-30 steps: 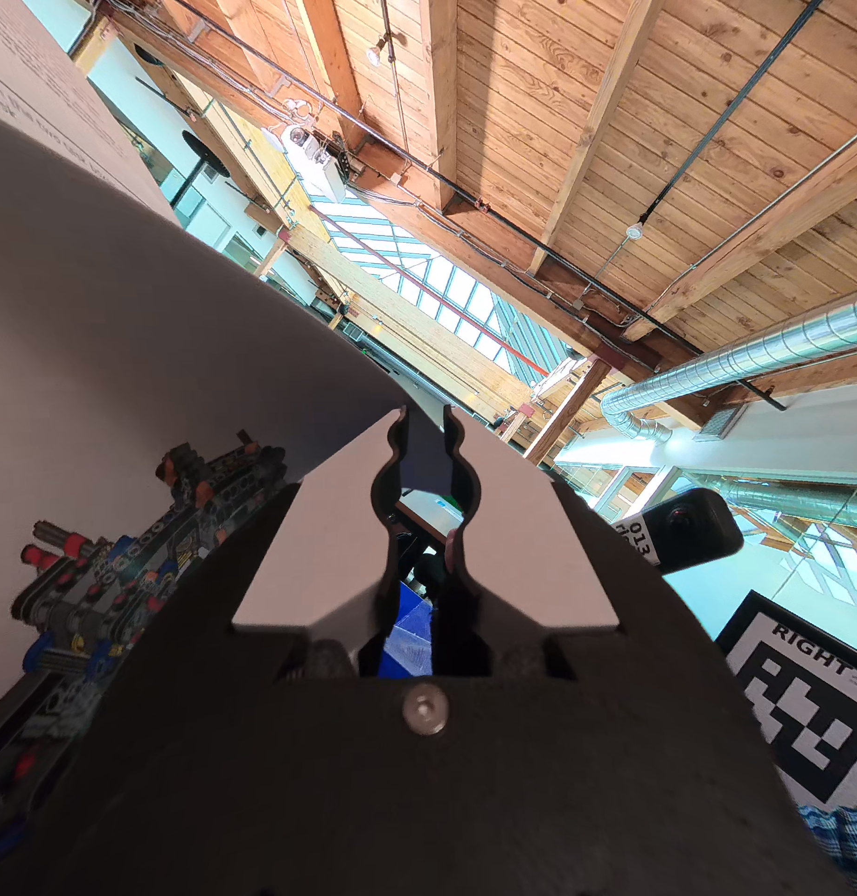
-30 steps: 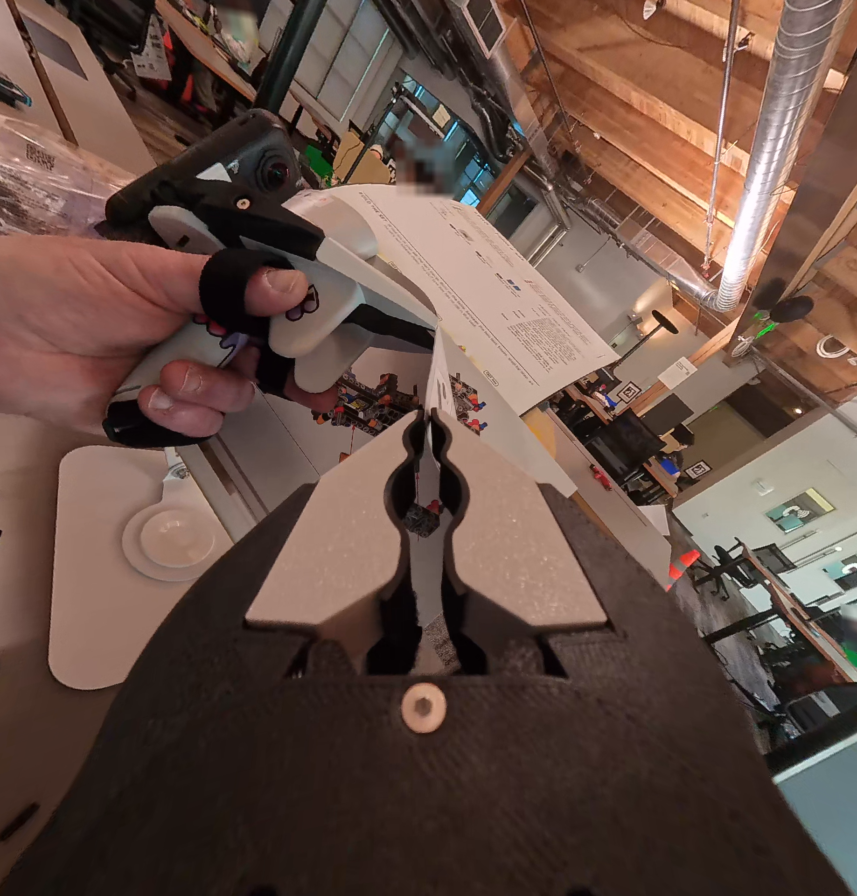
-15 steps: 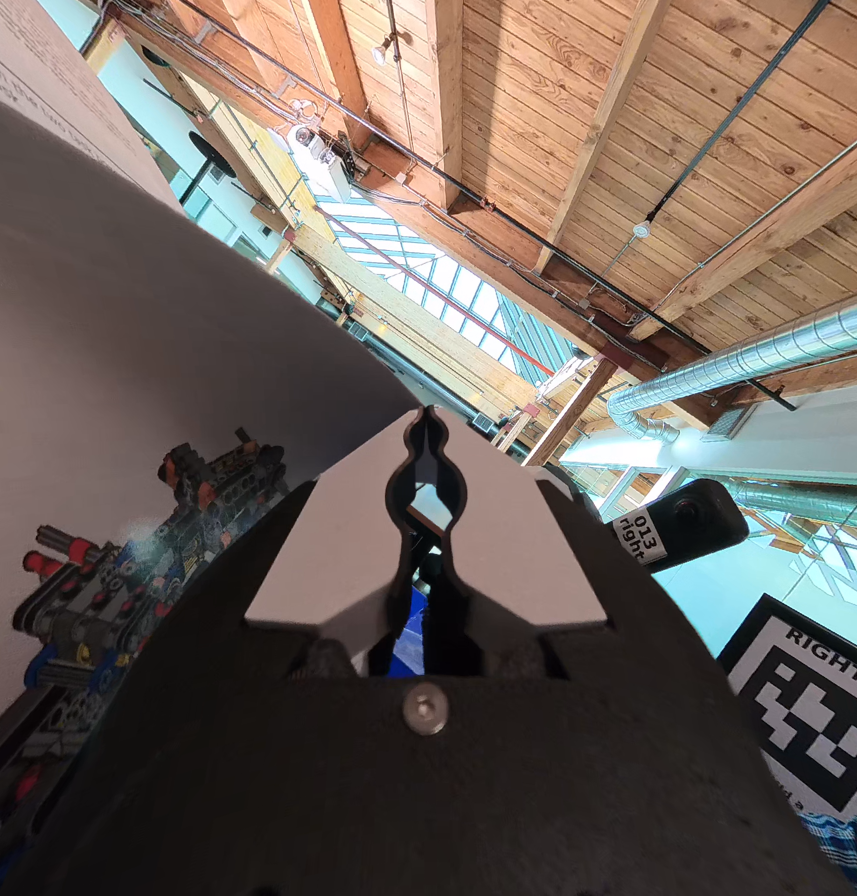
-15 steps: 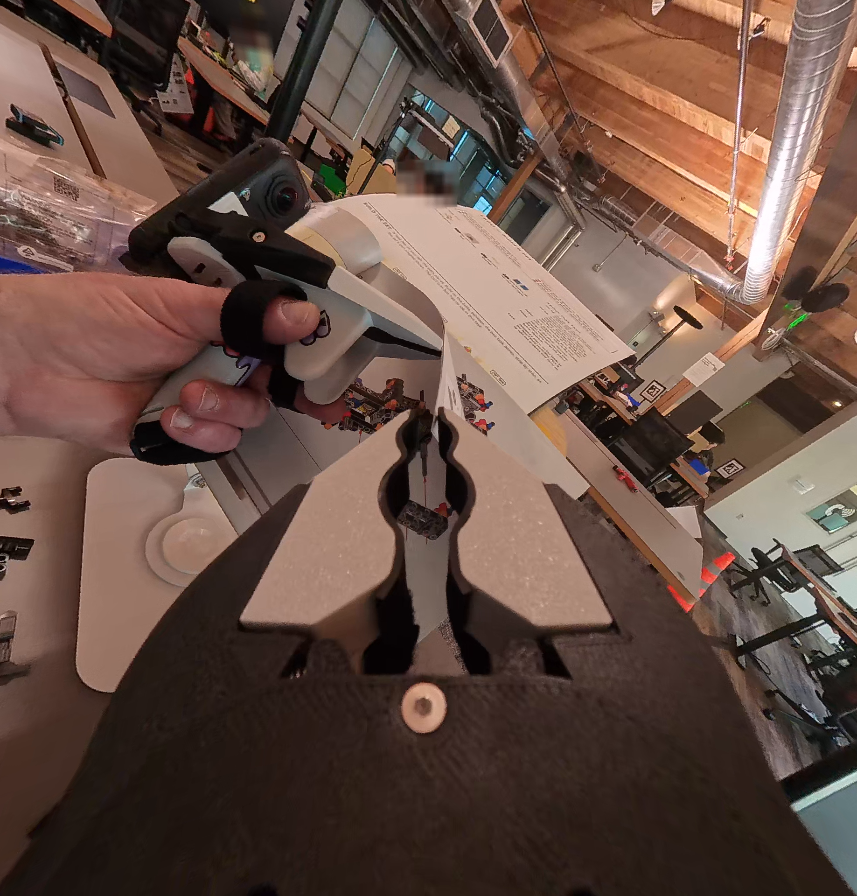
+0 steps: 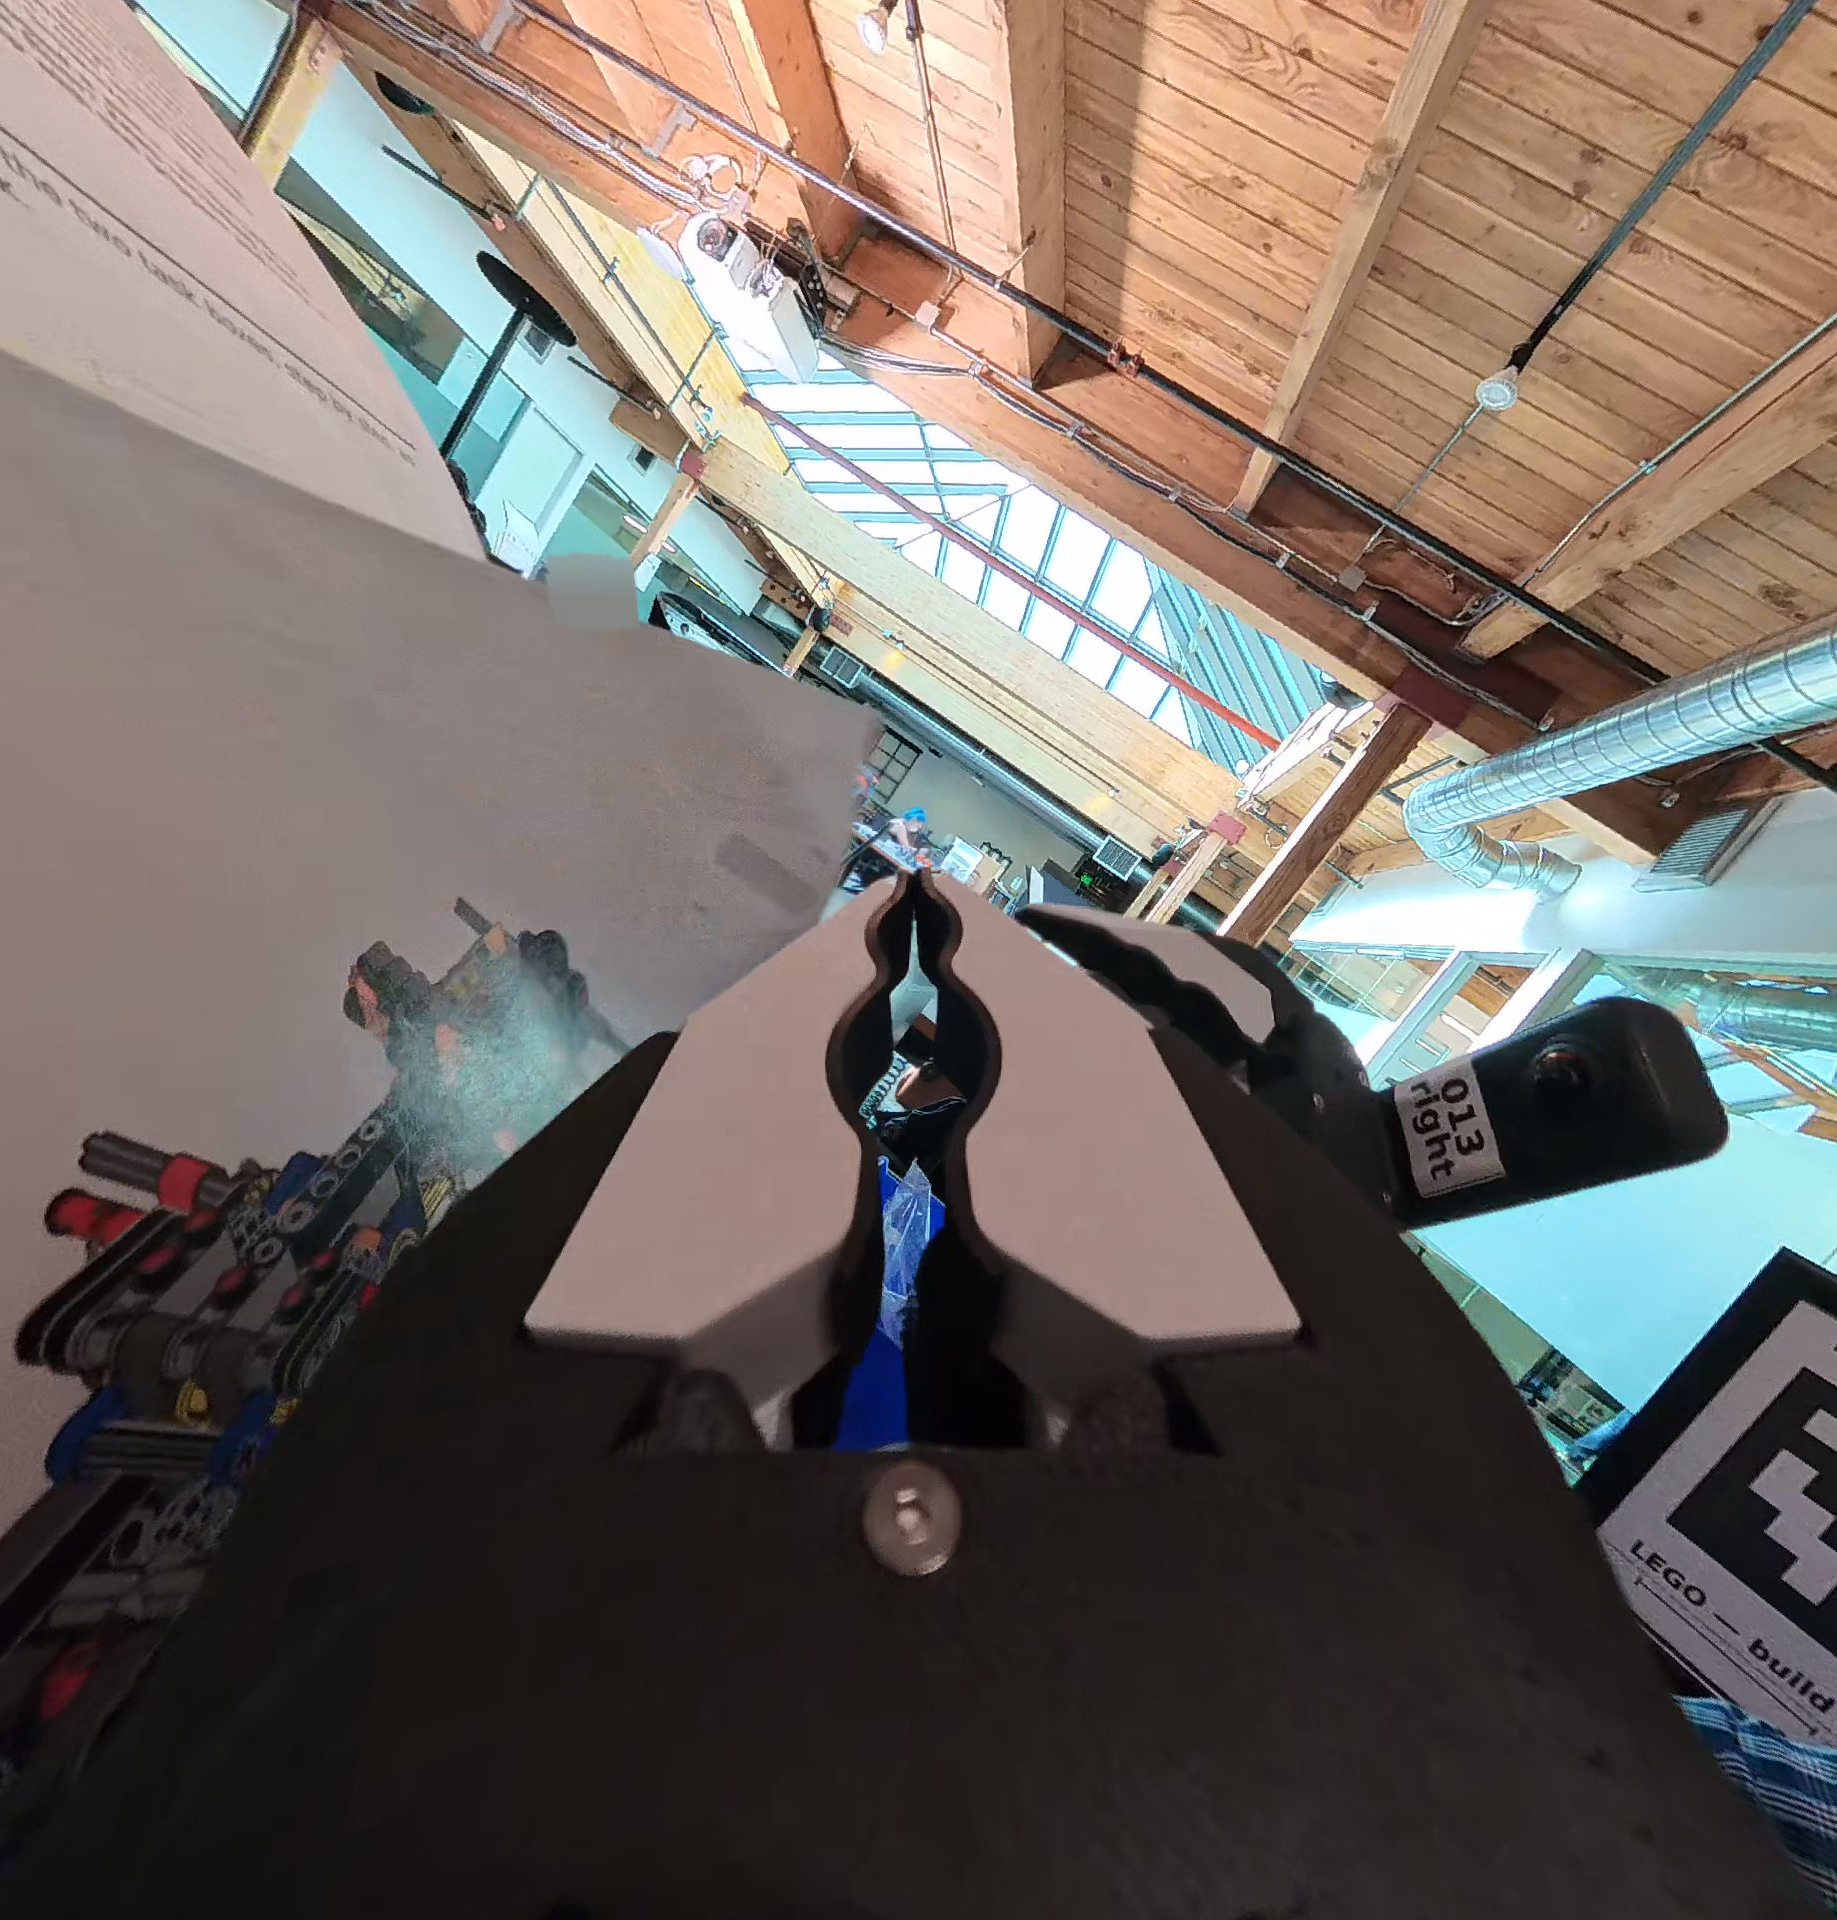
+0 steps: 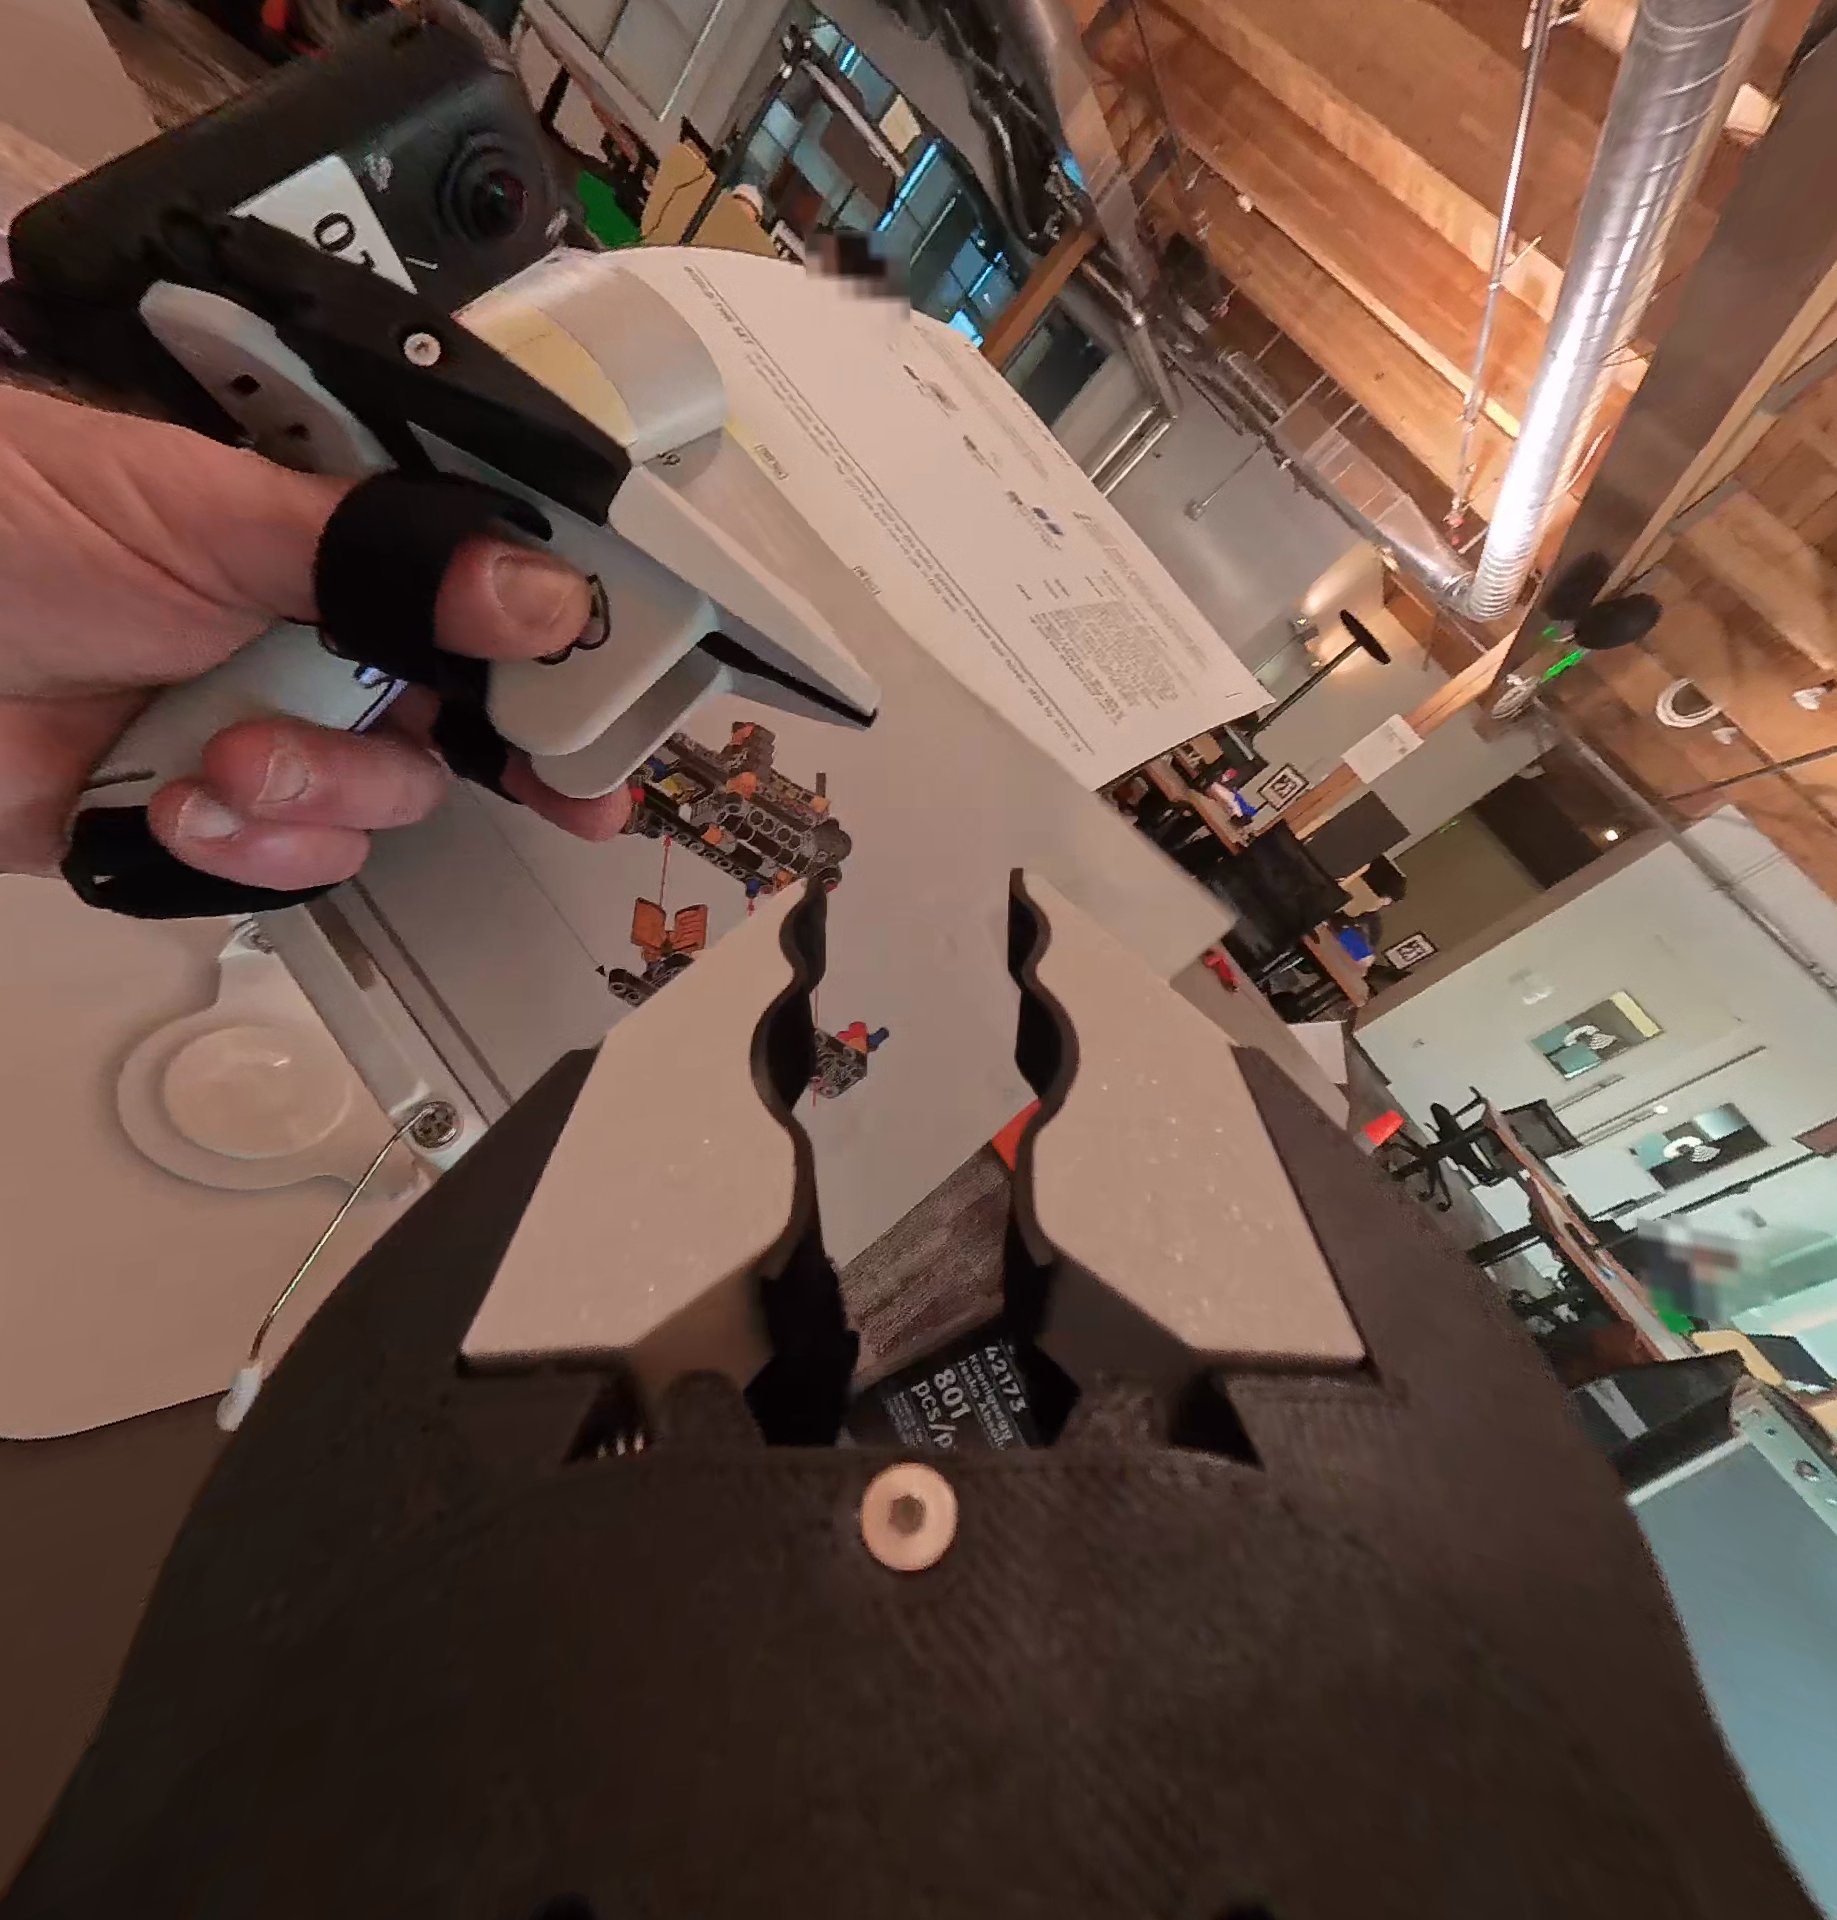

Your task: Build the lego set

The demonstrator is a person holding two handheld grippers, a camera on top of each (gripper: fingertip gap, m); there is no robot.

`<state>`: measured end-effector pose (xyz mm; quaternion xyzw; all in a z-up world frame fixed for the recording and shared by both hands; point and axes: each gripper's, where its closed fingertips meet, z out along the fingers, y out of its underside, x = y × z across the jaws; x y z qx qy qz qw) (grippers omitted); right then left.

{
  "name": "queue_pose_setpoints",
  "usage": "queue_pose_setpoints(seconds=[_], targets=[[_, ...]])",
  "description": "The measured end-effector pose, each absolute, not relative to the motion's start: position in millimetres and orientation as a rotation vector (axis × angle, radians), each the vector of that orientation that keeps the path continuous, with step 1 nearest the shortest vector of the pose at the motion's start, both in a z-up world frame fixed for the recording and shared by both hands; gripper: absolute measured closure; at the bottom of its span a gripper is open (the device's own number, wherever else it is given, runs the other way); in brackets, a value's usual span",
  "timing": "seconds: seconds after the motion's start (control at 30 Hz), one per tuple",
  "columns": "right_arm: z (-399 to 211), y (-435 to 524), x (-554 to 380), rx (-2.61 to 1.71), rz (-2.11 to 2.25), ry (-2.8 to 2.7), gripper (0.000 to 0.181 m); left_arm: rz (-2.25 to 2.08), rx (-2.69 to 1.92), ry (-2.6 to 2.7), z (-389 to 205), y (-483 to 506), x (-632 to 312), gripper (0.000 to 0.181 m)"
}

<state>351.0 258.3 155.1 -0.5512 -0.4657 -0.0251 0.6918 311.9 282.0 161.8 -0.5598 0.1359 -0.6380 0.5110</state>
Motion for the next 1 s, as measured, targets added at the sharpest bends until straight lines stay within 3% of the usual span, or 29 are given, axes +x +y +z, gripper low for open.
queue_pose_setpoints(seconds=[0.17,0.3,0.4,0.7,1.0], targets=[[158.6,274.7,362.1,-1.264,-0.121,-1.012,0.142,-1.520,-1.366,0.329,159.6,283.4,309.7,0.181],[138.0,313.9,370.8,-1.416,-0.064,-0.976,0.101,-1.450,-1.408,0.344,153.7,284.3,309.1,0.181],[135.6,335.9,360.4,-1.472,0.009,-0.963,0.094,-1.420,-1.421,0.331,149.9,287.0,306.9,0.181],[122.5,374.3,353.1,-1.631,0.031,-1.036,0.114,-1.419,-1.481,0.282,138.5,296.0,299.9,0.181],[121.6,367.5,351.9,-1.617,-0.046,-1.099,0.157,-1.464,-1.502,0.251,134.5,297.2,297.5,0.181]])
